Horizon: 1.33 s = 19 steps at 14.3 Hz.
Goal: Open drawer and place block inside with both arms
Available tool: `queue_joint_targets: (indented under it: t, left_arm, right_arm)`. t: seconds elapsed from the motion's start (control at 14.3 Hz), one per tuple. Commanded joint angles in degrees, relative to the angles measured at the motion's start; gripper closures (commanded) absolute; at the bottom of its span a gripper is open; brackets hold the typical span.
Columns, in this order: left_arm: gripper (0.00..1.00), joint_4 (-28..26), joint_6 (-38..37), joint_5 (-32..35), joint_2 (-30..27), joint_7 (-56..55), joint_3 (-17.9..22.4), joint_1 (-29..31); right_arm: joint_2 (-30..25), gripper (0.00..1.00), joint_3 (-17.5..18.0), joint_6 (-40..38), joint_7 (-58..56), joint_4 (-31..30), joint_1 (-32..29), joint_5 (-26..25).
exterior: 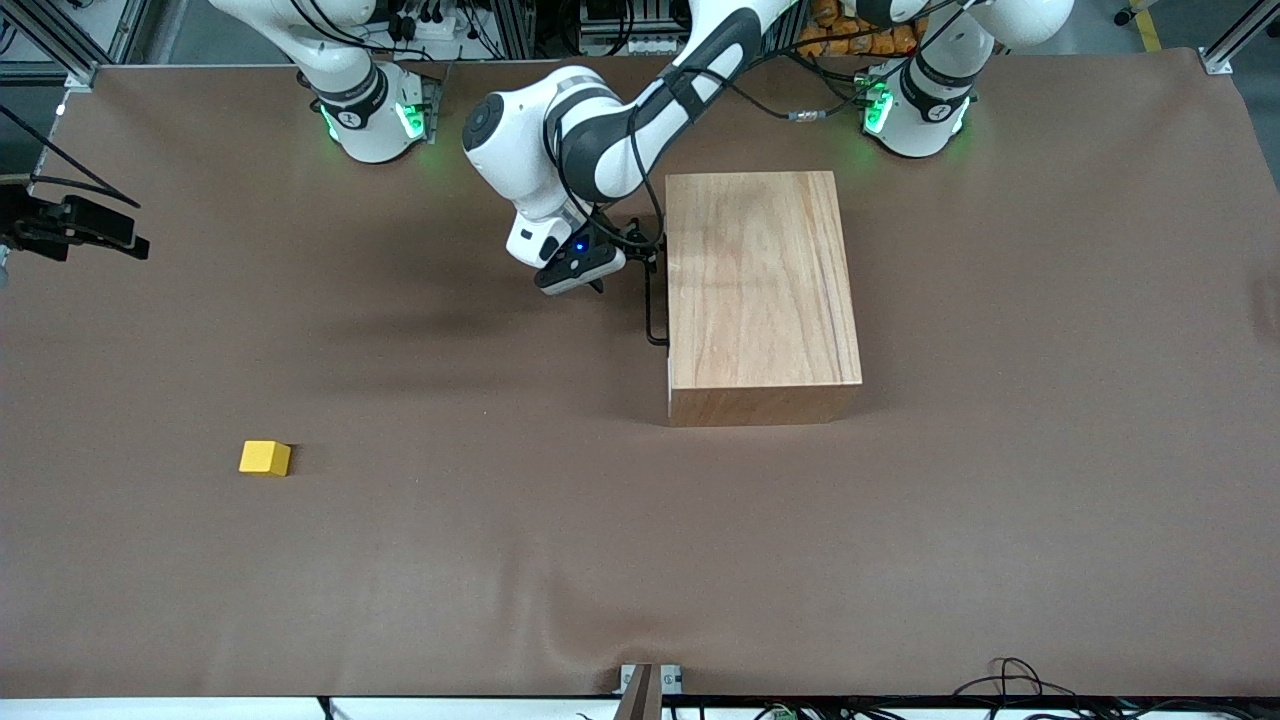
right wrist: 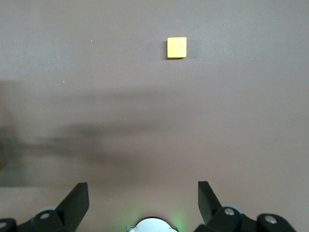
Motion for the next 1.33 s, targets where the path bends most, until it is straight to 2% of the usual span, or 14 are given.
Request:
queue_joint_targets:
  t: [0.0, 0.42, 0.98, 1.26]
  left_arm:
    - [0.0, 1.51, -0.67, 1.43, 1.35, 3.44, 0.29, -0.2]
    - [0.0, 1.51, -0.4, 1.43, 2.67, 8.8, 1.17, -0.2]
    - [0.0, 1.51, 7.49, 0.91, 3.28, 9.16, 1.17, 0.24]
    - [0.0, 1.59, 12.33, -1.1, 3.72, 8.99, 0.99, 0.59]
  right_arm:
    - [-0.11, 0.0, 0.26, 0.31, -0.25, -0.15, 0.03, -0.57]
    - [-0.02, 0.0, 0.26, 0.4, -0.25, -0.15, 0.03, -0.66]
    - [-0.02, 0.0, 0.26, 0.58, -0.25, -0.23, 0.11, -0.66]
    - [3.91, 0.0, 0.26, 2.85, -0.25, -0.41, -0.15, -0.75]
